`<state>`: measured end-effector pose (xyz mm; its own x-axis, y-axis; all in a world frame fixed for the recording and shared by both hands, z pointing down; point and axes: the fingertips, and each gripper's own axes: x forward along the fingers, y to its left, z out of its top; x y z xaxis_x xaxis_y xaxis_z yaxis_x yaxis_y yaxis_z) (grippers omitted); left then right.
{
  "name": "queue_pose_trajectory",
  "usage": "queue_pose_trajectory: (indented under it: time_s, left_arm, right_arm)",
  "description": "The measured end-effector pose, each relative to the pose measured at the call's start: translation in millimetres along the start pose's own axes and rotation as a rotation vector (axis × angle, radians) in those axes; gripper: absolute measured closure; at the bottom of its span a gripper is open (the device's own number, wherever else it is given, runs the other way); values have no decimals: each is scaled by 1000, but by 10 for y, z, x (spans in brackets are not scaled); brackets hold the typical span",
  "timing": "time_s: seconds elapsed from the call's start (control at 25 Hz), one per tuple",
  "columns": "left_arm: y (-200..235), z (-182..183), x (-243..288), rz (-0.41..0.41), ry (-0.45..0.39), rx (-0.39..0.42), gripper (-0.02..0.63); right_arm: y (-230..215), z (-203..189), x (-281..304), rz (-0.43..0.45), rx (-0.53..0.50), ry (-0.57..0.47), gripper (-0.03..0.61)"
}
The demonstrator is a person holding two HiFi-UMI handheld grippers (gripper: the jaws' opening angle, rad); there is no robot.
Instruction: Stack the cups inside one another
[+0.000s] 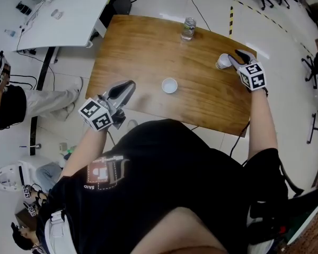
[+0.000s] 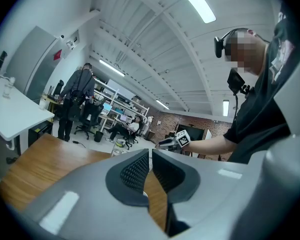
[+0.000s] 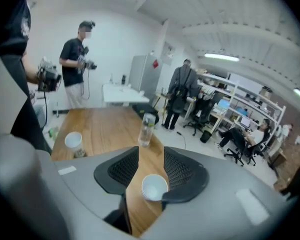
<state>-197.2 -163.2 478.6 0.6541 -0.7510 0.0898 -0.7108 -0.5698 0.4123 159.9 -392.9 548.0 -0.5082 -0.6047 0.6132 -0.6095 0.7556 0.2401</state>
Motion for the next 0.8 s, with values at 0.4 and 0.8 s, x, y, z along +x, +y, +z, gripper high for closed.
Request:
queue_pose_trajectory:
  time_s: [0.4,0.8]
  left_arm:
    - [518,396,-59,-98,2,47,594]
    - [884,332,-187,-118,68,49,603]
  right_arm:
    - [1246,65,-1065,-80,504,-392,538]
    - [2497,-53,-893,-119,712,-423,565]
